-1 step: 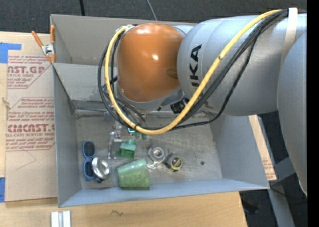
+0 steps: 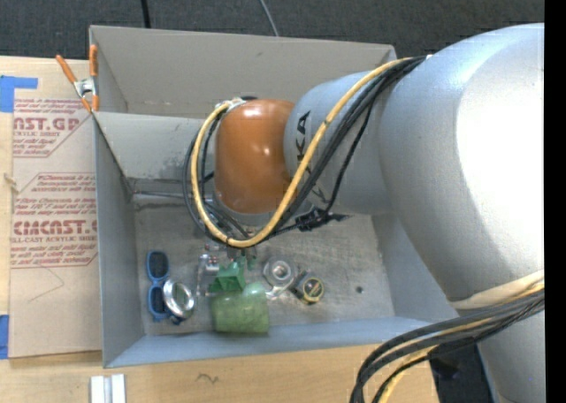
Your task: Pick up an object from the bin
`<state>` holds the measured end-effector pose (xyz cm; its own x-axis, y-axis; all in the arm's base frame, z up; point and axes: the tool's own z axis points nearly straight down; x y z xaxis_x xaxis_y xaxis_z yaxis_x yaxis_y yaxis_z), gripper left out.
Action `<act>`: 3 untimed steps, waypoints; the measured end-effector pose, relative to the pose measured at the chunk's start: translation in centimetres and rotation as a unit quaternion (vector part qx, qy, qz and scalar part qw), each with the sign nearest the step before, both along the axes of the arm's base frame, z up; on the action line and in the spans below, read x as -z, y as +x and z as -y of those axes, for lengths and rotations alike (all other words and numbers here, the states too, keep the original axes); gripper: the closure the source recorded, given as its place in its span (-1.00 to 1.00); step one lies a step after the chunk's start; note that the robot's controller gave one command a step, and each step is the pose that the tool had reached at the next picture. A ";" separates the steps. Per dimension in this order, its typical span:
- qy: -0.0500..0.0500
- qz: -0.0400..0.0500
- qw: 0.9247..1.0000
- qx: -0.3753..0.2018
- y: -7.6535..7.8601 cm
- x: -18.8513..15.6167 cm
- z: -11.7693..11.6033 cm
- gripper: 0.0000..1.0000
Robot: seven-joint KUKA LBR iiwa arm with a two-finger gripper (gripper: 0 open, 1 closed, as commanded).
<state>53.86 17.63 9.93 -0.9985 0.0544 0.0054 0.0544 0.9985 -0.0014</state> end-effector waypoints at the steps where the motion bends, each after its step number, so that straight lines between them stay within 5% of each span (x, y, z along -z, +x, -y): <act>1: 0.001 0.001 0.973 -0.232 -4.8 0.9 5.4 -1.00; 2: 0.001 0.003 0.982 -0.189 -4.2 2.6 13.3 -1.00; 3: 0.001 0.002 0.981 -0.192 -4.1 2.4 13.0 1.00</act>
Offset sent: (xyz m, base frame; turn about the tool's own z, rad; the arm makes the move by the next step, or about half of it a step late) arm -0.0474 -0.0535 -0.0084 -0.4683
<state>49.72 4.60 7.57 -0.9456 -0.3254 0.0001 -0.3254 0.9456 0.0006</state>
